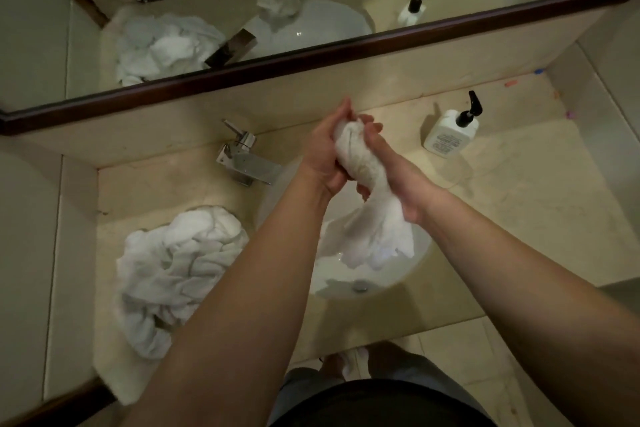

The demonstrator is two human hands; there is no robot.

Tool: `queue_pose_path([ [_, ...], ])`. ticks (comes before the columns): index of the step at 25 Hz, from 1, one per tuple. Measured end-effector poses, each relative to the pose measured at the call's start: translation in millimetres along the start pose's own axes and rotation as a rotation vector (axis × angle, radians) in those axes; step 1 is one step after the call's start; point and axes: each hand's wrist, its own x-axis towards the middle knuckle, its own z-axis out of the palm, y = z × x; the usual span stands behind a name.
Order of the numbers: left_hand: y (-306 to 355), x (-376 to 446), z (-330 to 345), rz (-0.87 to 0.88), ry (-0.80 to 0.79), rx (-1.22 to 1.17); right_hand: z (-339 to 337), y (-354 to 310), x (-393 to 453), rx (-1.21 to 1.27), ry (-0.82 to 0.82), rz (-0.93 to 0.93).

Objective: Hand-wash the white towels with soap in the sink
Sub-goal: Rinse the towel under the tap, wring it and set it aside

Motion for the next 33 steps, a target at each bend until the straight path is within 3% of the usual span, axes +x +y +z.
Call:
queue_pose_path([
  [3,-3,8,9,0.033,0.200,0.131,4,7,16,-0.264,0.212,-0.052],
  [8,-24,17,20,0.124,0.505,0.341,-6,23,26,-0.433,0.317,-0.156],
  [13,-43,27,22,0.140,0.690,0.352,-16,35,33,-0.530,0.340,-0.211],
  [16,-48,34,25,0.119,0.754,0.304,-25,36,35,-0.516,0.256,-0.194],
  [18,-48,36,25,0.090,0.706,0.276,-31,34,37,-0.496,0.175,-0.204],
  [22,-40,32,13,0.060,0.233,0.149,-49,22,36,-0.318,0.104,-0.175],
  [26,-29,30,7,0.056,-0.092,-0.070,-51,6,29,-0.083,-0.104,-0.045],
  [28,-27,29,15,0.077,-0.108,-0.047,-44,2,28,-0.017,-0.112,-0.024],
  [33,-19,30,20,0.157,0.086,0.159,-30,9,31,-0.122,0.166,-0.183],
])
